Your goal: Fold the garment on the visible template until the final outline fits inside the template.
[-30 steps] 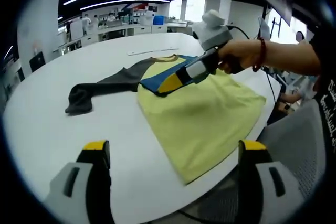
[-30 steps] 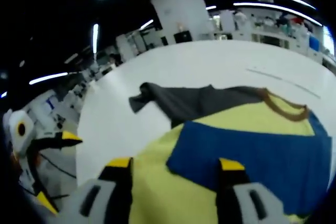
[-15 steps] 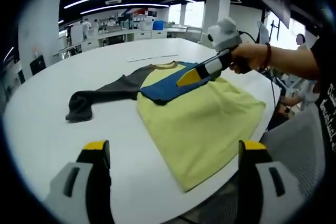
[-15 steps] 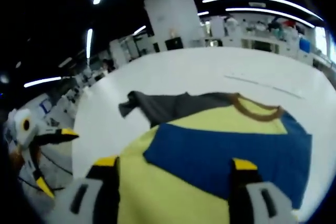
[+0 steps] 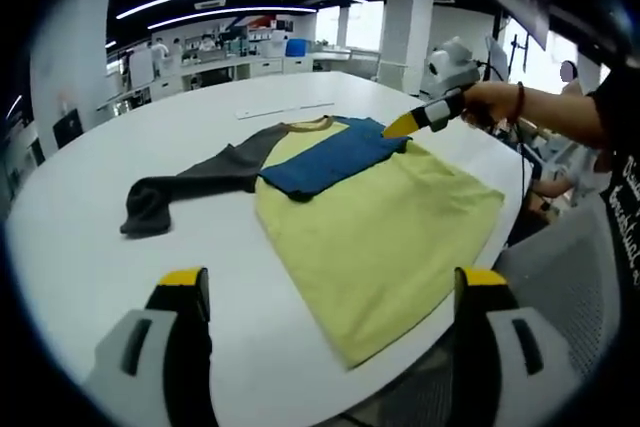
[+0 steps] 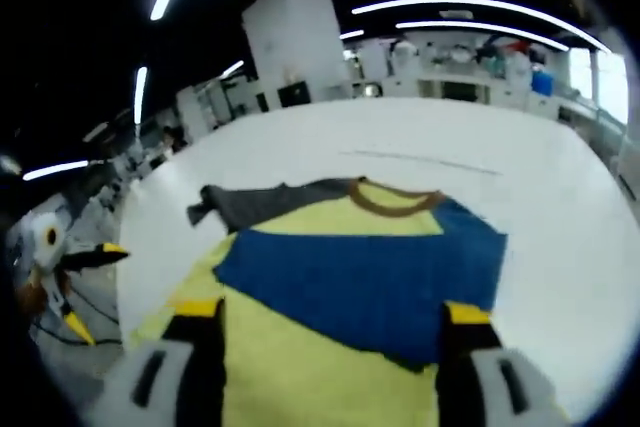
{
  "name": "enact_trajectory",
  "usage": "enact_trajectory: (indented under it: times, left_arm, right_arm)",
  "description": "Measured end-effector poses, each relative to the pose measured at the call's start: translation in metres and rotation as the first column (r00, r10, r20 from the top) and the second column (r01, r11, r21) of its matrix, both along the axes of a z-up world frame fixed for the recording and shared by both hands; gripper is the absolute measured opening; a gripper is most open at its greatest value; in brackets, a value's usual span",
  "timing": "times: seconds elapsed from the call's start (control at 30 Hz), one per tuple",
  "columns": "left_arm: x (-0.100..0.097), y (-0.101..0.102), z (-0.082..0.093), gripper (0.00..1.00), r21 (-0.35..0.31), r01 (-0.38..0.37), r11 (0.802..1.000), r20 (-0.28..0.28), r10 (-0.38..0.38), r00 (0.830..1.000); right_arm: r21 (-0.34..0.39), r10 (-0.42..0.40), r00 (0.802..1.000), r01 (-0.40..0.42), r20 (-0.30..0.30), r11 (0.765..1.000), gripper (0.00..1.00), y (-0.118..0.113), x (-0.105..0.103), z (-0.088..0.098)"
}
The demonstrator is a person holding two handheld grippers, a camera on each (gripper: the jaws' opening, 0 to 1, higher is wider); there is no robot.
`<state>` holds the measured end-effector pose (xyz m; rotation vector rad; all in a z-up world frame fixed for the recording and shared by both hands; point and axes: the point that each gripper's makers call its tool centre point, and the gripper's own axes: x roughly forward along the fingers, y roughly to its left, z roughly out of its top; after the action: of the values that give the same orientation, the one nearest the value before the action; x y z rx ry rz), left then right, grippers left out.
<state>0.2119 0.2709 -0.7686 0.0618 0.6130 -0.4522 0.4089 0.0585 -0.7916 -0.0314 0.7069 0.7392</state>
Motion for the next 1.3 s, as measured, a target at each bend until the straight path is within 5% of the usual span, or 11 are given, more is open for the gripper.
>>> enact_trajectory:
  times: [0.57, 0.9, 1.3]
  left_arm:
    - [0.025, 0.014, -0.002, 0.97, 0.017, -0.009, 1.000, 0.027, 0.009, 1.000]
    - [0.069, 0.029, -0.007, 0.69, 0.007, -0.079, 0.997, 0.064, 0.078, 0.995]
    - [0.124, 0.036, -0.023, 0.37, -0.040, -0.171, 0.984, 0.066, 0.174, 0.983]
  right_arm:
    - [-0.029, -0.130, 0.991, 0.130, 0.002, 0.991, 0.57, -0.070, 0.010, -0.016]
    - [-0.054, -0.131, 0.991, 0.131, 0.008, 0.990, 0.29, -0.085, 0.010, -0.026]
    - [-0.053, -0.134, 0.991, 0.134, 0.012, 0.990, 0.14, -0.087, 0.012, -0.039]
